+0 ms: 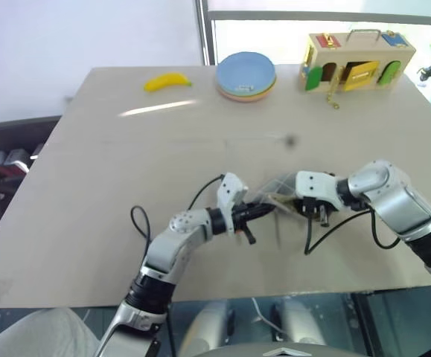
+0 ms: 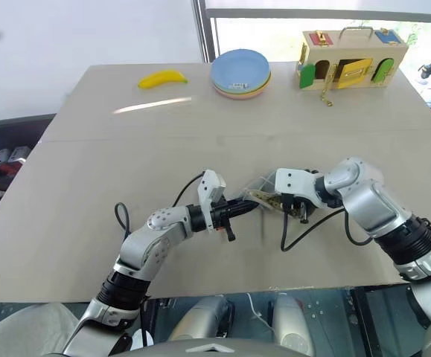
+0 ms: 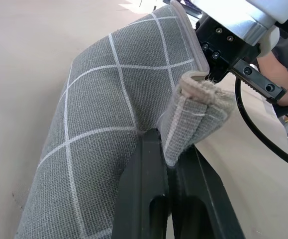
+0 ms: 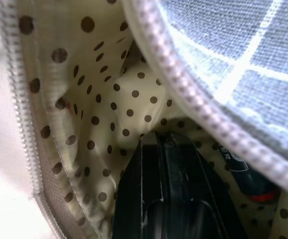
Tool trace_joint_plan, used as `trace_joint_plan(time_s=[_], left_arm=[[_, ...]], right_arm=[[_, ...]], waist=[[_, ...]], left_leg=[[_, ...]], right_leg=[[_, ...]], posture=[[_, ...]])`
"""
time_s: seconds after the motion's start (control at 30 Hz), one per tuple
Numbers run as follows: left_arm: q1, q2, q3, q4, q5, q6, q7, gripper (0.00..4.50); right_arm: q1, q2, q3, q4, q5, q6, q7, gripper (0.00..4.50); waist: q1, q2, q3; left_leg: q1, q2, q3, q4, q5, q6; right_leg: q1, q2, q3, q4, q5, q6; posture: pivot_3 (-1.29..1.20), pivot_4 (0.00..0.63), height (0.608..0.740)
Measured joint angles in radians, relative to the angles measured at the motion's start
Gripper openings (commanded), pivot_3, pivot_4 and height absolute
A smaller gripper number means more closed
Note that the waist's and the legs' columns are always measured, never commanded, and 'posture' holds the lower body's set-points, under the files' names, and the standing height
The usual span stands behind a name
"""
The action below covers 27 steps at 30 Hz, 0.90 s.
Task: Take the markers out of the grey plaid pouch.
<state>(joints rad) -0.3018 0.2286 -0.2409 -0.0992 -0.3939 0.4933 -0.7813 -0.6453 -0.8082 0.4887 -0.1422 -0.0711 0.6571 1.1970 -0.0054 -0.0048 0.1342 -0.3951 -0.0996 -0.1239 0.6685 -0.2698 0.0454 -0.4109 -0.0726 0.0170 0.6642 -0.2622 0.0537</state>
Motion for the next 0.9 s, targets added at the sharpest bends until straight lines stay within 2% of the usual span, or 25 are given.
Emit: trace_joint_plan(time_s=[0.13,0.17,0.2,0.27,0.3,0.33,0.4,0.5,0.7,0.8,0.9], left_arm=[[-0.003,-0.002,0.007,0.000,-0.007,0.016,-0.001,0.00],[-0.006,-0.003,0.014,0.000,-0.024,0.031,-0.001,0.00],[-0.008,-0.004,0.016,0.000,-0.026,0.034,-0.001,0.00],[-0.025,-0.011,0.041,-0.001,-0.063,0.076,-0.001,0.00],[-0.028,-0.011,0.043,-0.001,-0.066,0.079,-0.001,0.00],[-0.038,-0.011,0.051,-0.003,-0.078,0.091,-0.001,0.00],[-0.043,-0.010,0.064,-0.012,-0.115,0.138,-0.003,0.00],[-0.066,0.002,0.109,-0.078,-0.266,0.302,-0.014,0.00],[-0.083,0.015,0.164,-0.127,-0.438,0.471,-0.006,0.00],[-0.083,0.032,0.173,-0.127,-0.472,0.503,-0.006,0.00],[-0.070,0.054,0.148,-0.127,-0.439,0.470,-0.011,0.00]], right_arm=[[-0.013,0.000,-0.027,-0.031,0.029,0.048,0.006,0.09],[-0.036,-0.003,-0.042,-0.052,0.043,0.063,0.012,0.64],[-0.042,-0.005,-0.048,-0.059,0.045,0.064,0.013,0.85],[-0.071,-0.031,-0.078,-0.115,0.066,0.085,0.026,1.76],[-0.073,-0.034,-0.081,-0.120,0.068,0.086,0.028,1.76],[-0.078,-0.036,-0.091,-0.132,0.076,0.091,0.034,2.35],[-0.079,-0.048,-0.092,-0.146,0.083,0.108,0.041,2.35],[-0.149,-0.130,-0.114,-0.230,0.123,0.170,0.096,2.35],[-0.183,-0.177,-0.112,-0.310,0.165,0.235,0.131,2.35],[-0.195,-0.211,-0.111,-0.349,0.193,0.258,0.156,2.35],[-0.165,-0.243,-0.094,-0.367,0.204,0.255,0.172,2.35]], waist=[[0.001,0.000,0.000],[0.000,0.000,0.000],[0.000,0.000,0.000],[0.004,0.000,0.000],[0.004,0.000,0.000],[0.007,0.000,0.000],[0.008,0.001,0.001],[0.010,0.001,0.001],[0.012,0.001,0.001],[0.015,0.001,0.001],[0.019,0.001,0.001]], left_leg=[[-0.001,0.000,0.000,0.000,0.000,0.000],[-0.001,0.000,0.000,0.000,0.000,0.000],[-0.001,0.000,0.000,-0.001,0.000,0.000],[-0.002,0.000,-0.001,-0.001,0.000,0.000],[-0.002,0.000,-0.001,-0.001,0.000,0.000],[-0.002,0.000,-0.001,-0.001,0.000,0.000],[-0.004,0.000,-0.001,-0.001,0.000,0.000],[-0.004,0.000,-0.002,-0.001,0.000,0.000],[-0.004,0.000,-0.001,-0.001,0.000,0.000],[-0.004,0.000,-0.001,-0.001,0.000,0.000],[-0.004,0.000,-0.001,-0.001,0.000,0.000]], right_leg=[[-0.001,0.000,0.000,0.000,0.000,0.000],[-0.001,0.000,0.000,0.000,0.000,0.000],[-0.001,0.000,0.000,0.000,0.000,0.000],[-0.001,0.000,-0.001,-0.001,0.000,0.000],[-0.001,0.000,-0.001,-0.001,0.000,0.000],[-0.001,0.000,-0.001,-0.001,0.000,0.000],[-0.002,-0.001,-0.001,-0.001,0.000,0.000],[-0.003,0.000,-0.001,-0.002,0.000,0.000],[-0.003,0.000,-0.001,-0.001,0.000,0.000],[-0.003,0.000,-0.001,-0.002,0.000,0.000],[-0.002,-0.001,-0.001,-0.002,0.000,0.000]], posture=[[0.00,0.150,0.740],[0.00,0.150,0.740],[0.00,0.150,0.740],[0.00,0.150,0.740],[0.00,0.150,0.740],[0.00,0.150,0.740],[0.00,0.150,0.740],[0.00,0.150,0.740],[0.00,0.150,0.740],[0.00,0.150,0.740],[0.00,0.150,0.740]])
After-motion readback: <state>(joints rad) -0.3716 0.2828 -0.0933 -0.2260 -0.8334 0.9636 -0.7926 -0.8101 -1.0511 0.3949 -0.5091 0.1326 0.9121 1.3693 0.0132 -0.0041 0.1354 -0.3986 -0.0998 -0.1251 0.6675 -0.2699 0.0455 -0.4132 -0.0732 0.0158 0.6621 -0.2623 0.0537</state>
